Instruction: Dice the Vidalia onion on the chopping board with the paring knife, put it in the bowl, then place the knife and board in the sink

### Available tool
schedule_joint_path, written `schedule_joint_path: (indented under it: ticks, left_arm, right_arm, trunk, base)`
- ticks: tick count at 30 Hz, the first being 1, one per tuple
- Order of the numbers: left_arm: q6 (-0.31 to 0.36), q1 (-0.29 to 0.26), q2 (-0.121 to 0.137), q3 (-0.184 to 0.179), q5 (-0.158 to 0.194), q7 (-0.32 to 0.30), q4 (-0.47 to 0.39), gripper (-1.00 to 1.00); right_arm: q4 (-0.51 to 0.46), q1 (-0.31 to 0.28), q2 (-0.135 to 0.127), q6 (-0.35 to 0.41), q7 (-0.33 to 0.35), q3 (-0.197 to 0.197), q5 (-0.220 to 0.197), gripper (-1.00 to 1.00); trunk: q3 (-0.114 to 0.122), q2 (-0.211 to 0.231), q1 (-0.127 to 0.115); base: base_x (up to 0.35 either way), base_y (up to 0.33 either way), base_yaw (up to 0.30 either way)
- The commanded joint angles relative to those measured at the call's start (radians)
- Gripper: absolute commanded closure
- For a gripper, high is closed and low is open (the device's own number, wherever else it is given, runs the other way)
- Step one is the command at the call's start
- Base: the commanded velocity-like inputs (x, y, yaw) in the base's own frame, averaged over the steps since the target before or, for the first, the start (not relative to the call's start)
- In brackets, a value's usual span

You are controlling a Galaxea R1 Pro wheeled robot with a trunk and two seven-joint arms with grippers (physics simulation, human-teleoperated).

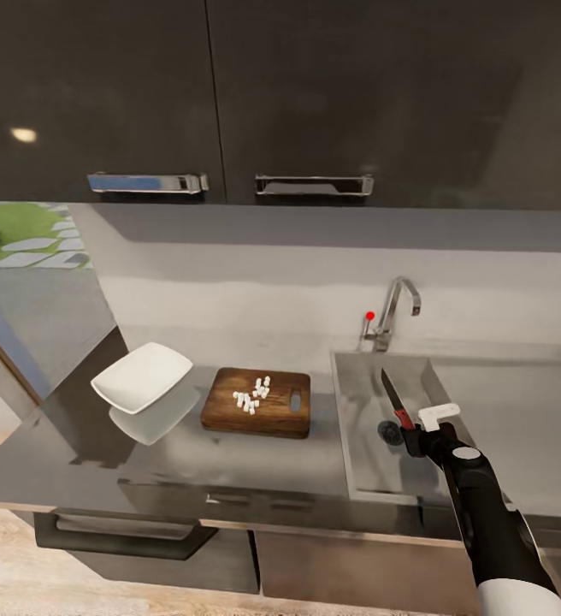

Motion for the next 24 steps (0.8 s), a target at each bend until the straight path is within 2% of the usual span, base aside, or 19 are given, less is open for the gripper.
schedule_joint_path:
  ticks: [1, 12, 20, 24]
  left_arm:
    - [-0.002, 0.000, -0.001, 0.001, -0.001, 0.002, -0.001, -1.00]
    - [-0.001, 0.000, -0.001, 0.002, -0.001, 0.002, -0.002, -1.00]
    - [-0.001, 0.000, -0.001, 0.002, -0.001, 0.002, -0.003, -1.00]
    - [-0.001, 0.000, -0.001, 0.002, -0.001, 0.002, -0.003, -1.00]
  right_arm:
    - [-0.001, -0.001, 0.000, 0.003, 0.009, -0.001, 0.010, 1.00]
    - [0.001, -0.001, 0.002, 0.003, 0.009, 0.001, 0.010, 1.00]
    - [0.062, -0.001, 0.003, -0.002, 0.009, 0.000, 0.003, 1.00]
    - [0.078, -0.001, 0.006, -0.002, 0.008, 0.000, -0.004, 1.00]
  trunk:
    - [-0.003, -0.002, 0.001]
    - [-0.021, -0.002, 0.001]
    - [-0.034, -0.002, 0.001]
    - [-0.040, -0.002, 0.001]
  base:
    - [0.000, 0.000, 0.000]
    - [0.013, 0.011, 0.000]
    - [0.157, 0.181, 0.000]
    - [0.052, 0.057, 0.000]
